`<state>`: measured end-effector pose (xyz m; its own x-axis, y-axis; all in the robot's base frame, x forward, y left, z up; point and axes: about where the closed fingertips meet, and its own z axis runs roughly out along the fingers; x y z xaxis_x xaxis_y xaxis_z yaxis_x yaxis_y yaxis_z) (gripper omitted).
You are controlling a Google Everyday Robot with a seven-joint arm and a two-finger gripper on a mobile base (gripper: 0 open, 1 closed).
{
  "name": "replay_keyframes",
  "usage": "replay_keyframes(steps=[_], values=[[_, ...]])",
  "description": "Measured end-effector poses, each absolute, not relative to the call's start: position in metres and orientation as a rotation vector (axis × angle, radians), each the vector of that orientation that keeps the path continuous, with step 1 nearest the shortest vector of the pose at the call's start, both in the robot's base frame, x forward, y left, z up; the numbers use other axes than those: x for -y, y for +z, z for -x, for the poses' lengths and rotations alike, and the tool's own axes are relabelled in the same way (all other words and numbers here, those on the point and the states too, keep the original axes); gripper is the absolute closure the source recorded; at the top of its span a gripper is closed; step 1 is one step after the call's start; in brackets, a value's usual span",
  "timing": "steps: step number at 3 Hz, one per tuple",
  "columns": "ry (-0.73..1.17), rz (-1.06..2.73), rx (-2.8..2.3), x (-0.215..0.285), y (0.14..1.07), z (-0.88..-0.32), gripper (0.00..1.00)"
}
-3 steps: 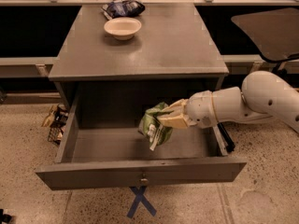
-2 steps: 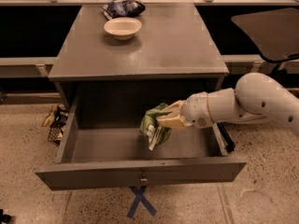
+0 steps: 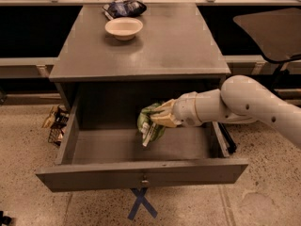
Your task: Place green jalapeno chip bag into top drawer
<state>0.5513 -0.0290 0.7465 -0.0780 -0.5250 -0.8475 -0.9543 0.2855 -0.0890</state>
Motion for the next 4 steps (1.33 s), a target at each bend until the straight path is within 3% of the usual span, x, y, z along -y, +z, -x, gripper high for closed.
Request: replay_keyframes(steps=[1, 2, 4], values=[[0.610, 1.332, -1.740, 0.023, 0.746, -0.561, 0.36], [0.591, 1.298, -1.744, 0.030, 0.760, -0.570, 0.37], [0.574, 1.161, -1.753, 0.083, 0.811, -0.569, 0.84]])
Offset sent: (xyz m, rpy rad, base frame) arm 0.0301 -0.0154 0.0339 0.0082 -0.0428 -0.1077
